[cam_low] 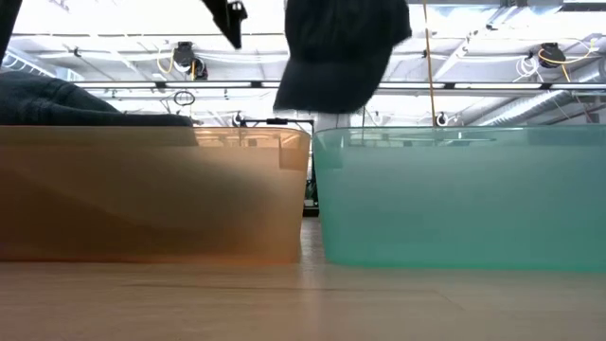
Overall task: Pick & Place hat
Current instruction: Put the blue cap into the orange bin
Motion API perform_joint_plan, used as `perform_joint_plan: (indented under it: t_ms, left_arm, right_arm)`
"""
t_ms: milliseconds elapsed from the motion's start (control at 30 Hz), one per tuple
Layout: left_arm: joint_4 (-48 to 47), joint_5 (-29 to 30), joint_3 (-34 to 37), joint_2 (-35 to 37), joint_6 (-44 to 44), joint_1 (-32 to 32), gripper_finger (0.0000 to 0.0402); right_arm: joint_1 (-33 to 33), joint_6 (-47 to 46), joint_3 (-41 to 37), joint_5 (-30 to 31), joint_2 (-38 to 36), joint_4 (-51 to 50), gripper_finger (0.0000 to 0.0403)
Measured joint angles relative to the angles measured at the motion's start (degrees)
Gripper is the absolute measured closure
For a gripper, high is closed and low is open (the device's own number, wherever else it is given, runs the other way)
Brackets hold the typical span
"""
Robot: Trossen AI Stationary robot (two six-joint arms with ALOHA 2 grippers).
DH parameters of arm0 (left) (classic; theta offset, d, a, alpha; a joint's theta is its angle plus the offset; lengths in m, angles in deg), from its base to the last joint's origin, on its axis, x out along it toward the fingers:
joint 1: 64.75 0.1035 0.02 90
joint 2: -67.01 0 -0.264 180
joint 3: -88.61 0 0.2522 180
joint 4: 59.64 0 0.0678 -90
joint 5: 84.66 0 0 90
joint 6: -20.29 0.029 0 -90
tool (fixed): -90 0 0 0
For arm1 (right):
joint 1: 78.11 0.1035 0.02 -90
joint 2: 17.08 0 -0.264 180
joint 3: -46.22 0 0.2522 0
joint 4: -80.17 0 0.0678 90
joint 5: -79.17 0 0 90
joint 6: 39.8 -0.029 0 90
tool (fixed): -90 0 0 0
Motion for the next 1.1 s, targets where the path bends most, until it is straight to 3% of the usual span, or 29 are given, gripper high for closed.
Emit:
perform_joint_plan:
  t_ms: [300,533,767,1100]
  left_arm:
    - [-0.1,-0.1,-11.3,0.0,0.9,-0.1,0.0048]
    - [-0.1,-0.1,-15.7,0.0,0.6,-1.8,0.0048]
    - [2.9,2.1,-16.2,-0.1,3.8,-6.9,0.0048]
    - [7.9,2.5,-16.2,-0.1,0.6,-12.4,0.0048]
  right_arm:
    - [0.9,-0.8,6.5,-2.1,0.0,0.3,0.0403]
    - [1.3,-1.6,7.2,-4.0,0.0,0.9,0.0403]
    - [1.7,-1.9,7.3,-6.5,2.3,0.8,0.0403]
    - [3.8,-1.5,7.2,-7.1,6.8,1.2,0.0403]
